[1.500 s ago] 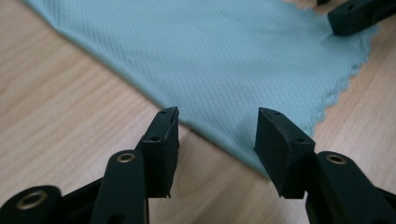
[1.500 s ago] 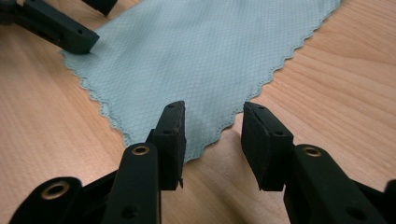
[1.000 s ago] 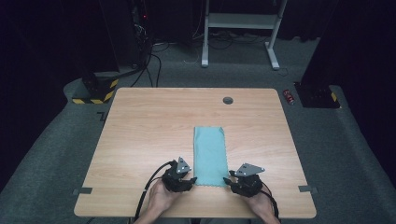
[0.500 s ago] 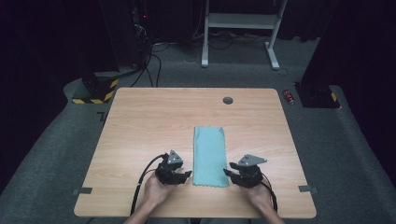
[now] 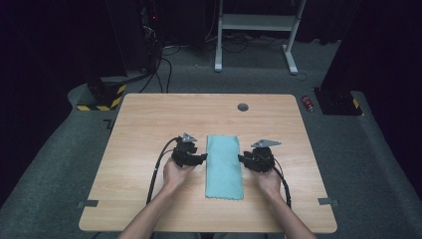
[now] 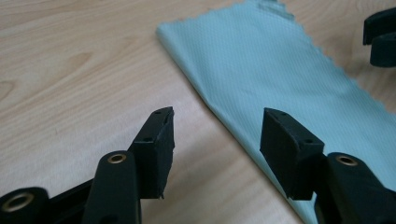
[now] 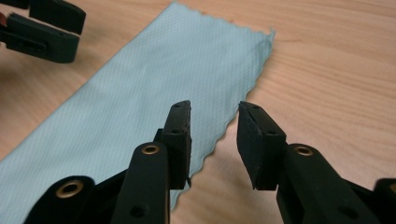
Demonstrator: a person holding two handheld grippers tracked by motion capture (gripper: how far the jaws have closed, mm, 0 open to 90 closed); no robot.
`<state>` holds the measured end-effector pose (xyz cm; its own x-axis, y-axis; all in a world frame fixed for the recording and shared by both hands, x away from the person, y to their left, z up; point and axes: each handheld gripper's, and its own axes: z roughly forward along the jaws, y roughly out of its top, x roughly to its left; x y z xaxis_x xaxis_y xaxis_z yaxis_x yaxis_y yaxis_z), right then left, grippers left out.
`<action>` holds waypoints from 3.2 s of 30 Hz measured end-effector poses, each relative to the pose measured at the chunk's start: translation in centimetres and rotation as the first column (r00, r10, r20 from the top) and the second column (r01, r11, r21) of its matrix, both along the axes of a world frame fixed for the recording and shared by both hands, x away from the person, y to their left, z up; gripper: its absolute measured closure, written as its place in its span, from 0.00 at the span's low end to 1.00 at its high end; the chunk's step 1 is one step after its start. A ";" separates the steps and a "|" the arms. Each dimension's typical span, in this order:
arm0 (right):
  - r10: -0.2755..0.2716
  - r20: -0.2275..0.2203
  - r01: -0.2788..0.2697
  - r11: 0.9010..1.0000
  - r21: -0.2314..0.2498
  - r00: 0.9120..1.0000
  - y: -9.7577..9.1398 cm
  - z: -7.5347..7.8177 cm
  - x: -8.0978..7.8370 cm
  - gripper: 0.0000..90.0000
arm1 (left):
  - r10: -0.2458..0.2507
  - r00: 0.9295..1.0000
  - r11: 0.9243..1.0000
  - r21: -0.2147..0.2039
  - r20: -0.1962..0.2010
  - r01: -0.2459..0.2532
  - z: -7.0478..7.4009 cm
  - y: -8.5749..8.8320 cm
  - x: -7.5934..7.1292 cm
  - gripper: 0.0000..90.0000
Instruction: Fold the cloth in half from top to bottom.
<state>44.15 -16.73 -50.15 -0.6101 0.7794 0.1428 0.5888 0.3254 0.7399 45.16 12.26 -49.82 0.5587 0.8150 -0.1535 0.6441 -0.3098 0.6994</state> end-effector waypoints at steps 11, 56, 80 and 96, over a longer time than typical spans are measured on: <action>-0.063 -0.017 0.063 0.998 0.004 0.998 0.5 0.1 3.5 0.79 | 0.033 0.999 0.999 0.026 0.004 -0.033 -0.9 -1.8 4.0 0.50; -0.091 -0.068 0.083 0.990 -0.118 0.994 4.0 -1.0 9.6 0.87 | 0.069 0.998 0.996 0.064 -0.012 -0.068 -1.3 -4.0 8.0 0.77; -0.039 -0.043 0.035 0.996 -0.086 0.998 3.2 1.0 8.5 1.00 | -0.025 1.000 0.999 -0.042 -0.016 0.025 1.1 -3.5 7.5 0.99; 0.019 0.006 -0.019 0.997 -0.074 1.000 2.2 3.0 6.2 1.00 | -0.078 0.997 0.994 -0.076 0.019 0.079 2.9 -2.5 5.6 0.99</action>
<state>50.35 -14.51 -47.18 -0.6257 0.7758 0.0815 0.5771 0.3901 0.7174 50.74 9.76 -46.89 0.6236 0.7547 -0.2040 0.6083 -0.3045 0.7330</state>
